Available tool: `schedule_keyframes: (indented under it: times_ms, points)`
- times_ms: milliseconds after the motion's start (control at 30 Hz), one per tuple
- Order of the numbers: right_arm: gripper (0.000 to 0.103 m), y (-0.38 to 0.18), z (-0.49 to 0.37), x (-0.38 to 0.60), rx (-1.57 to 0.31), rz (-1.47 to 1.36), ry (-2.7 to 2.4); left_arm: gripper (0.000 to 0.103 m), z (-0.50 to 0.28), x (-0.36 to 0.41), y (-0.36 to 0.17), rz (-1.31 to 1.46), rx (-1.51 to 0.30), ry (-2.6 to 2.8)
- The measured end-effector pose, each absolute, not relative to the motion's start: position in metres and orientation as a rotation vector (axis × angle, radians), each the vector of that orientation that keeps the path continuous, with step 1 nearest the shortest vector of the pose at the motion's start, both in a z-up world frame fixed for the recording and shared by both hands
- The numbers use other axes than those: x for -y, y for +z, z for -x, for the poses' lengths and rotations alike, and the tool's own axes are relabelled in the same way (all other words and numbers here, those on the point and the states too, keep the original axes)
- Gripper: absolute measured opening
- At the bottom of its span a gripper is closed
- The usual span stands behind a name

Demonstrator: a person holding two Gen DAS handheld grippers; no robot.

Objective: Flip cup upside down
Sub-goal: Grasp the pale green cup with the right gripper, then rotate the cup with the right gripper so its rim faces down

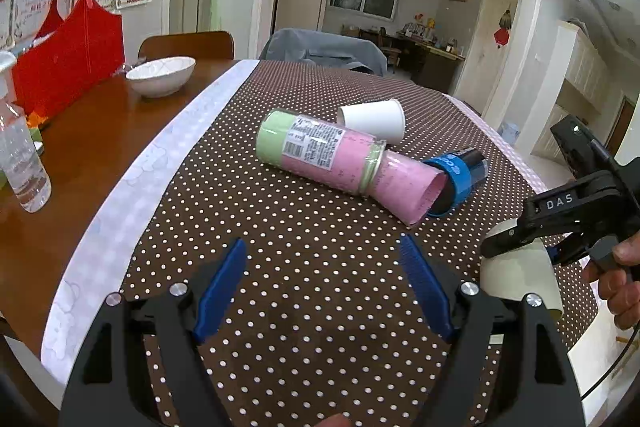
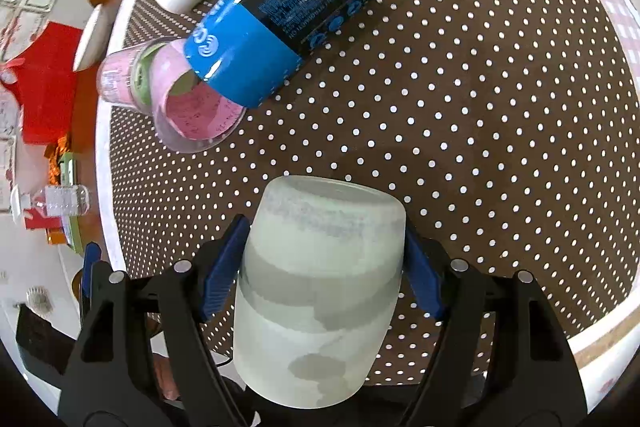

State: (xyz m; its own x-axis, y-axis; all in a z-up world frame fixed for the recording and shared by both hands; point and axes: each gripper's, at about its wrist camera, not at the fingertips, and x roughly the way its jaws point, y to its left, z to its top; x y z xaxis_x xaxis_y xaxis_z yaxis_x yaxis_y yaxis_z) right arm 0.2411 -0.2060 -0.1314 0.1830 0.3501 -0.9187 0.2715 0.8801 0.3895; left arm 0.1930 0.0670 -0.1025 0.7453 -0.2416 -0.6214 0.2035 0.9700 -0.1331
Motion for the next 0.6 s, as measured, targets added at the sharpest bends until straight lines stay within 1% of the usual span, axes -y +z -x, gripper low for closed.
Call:
schedule_keyframes:
  times_ms: [300,600]
  points:
    - [0.072,-0.104,-0.213,0.221,-1.211,-0.514,0.173,0.078,-0.168,-0.046,-0.086,0.017,-0.655,-0.196]
    - [0.071,-0.07,-0.182,0.22,-0.965,-0.401,0.253,0.078,-0.135,-0.033,-0.074,-0.014,-0.621,-0.125]
